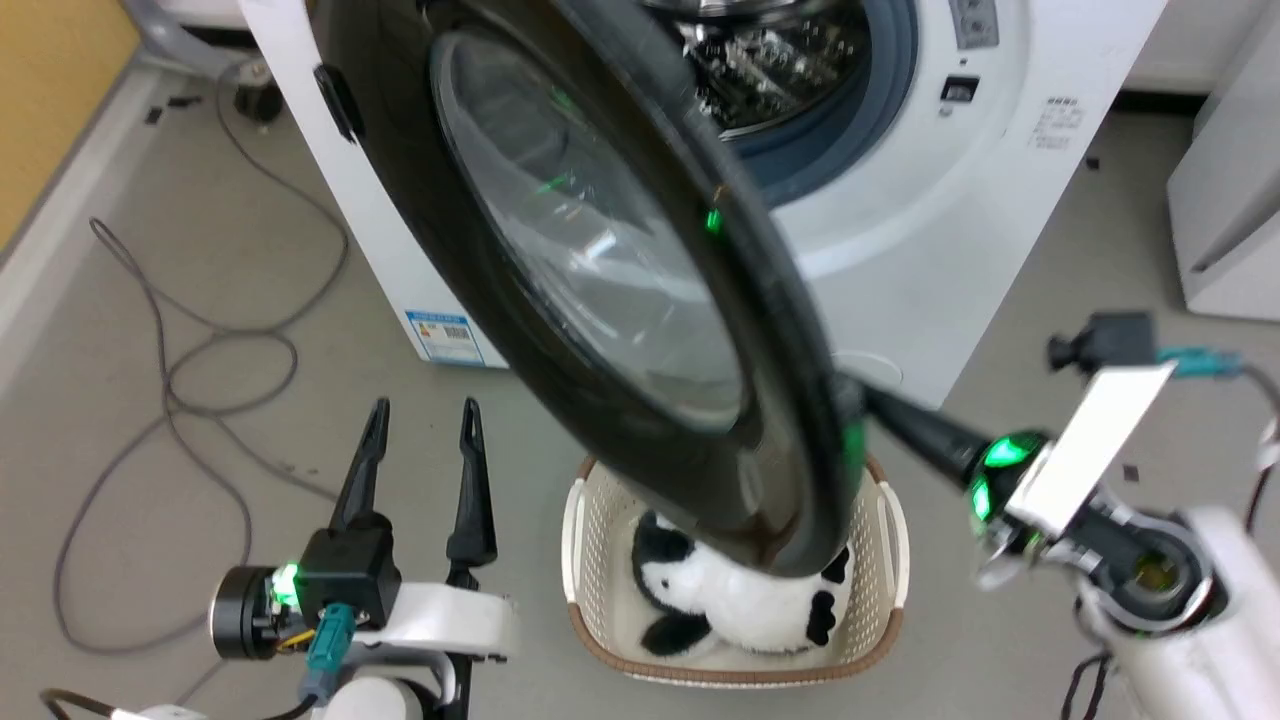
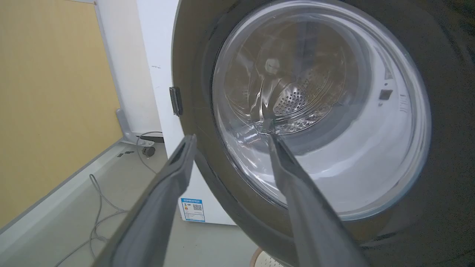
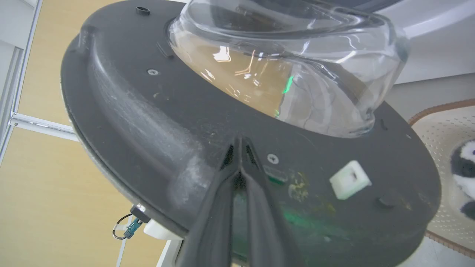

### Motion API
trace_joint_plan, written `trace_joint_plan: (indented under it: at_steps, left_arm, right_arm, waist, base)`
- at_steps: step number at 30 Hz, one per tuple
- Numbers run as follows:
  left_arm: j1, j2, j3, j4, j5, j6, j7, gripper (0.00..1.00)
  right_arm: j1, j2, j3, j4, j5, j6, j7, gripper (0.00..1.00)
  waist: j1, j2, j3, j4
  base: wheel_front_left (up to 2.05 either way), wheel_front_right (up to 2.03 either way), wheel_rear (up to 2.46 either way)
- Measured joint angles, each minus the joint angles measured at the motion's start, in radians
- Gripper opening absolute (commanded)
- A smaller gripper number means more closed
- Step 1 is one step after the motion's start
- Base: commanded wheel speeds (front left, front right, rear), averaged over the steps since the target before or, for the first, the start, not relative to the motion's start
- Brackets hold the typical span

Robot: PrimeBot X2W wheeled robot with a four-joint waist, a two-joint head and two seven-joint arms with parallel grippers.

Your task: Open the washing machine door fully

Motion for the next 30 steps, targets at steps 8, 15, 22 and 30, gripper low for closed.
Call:
trace_joint_plan:
  at_steps: [8, 15, 22, 30]
  left_arm:
    - [0.047, 0.0, 0.007, 0.021, 0.0, -0.004, 0.0, 1.0]
    - [0.063, 0.0, 0.01, 0.03, 0.0, -0.01, 0.0, 1.0]
    - [0.085, 0.0, 0.022, 0.042, 0.001, -0.012, 0.0, 1.0]
    - [0.109, 0.0, 0.05, 0.051, 0.018, -0.021, 0.0, 1.0]
  right_arm:
    - [0.095, 0.054, 0.078, -0.042, 0.0, 0.0, 0.005, 0.0]
    - [0.139, 0.094, 0.148, -0.058, -0.006, 0.0, 0.018, 0.0]
    - [0.187, 0.107, 0.166, -0.1, -0.023, 0.0, -0.027, 0.0]
    - [0.219, 0.067, 0.035, -0.199, -0.22, 0.0, -0.421, 0.0]
  waist:
    - [-0.0001, 0.0, -0.06, 0.006]
    - [-0.0001, 0.0, -0.081, 0.005]
    - [0.0, 0.0, -0.106, -0.004]
    - [0.0, 0.0, -0.144, -0.035]
  base:
    - [0.0, 0.0, 0.0]
    - [0.0, 0.0, 0.0]
    - [0.0, 0.0, 0.0]
    - [0.0, 0.0, 0.0]
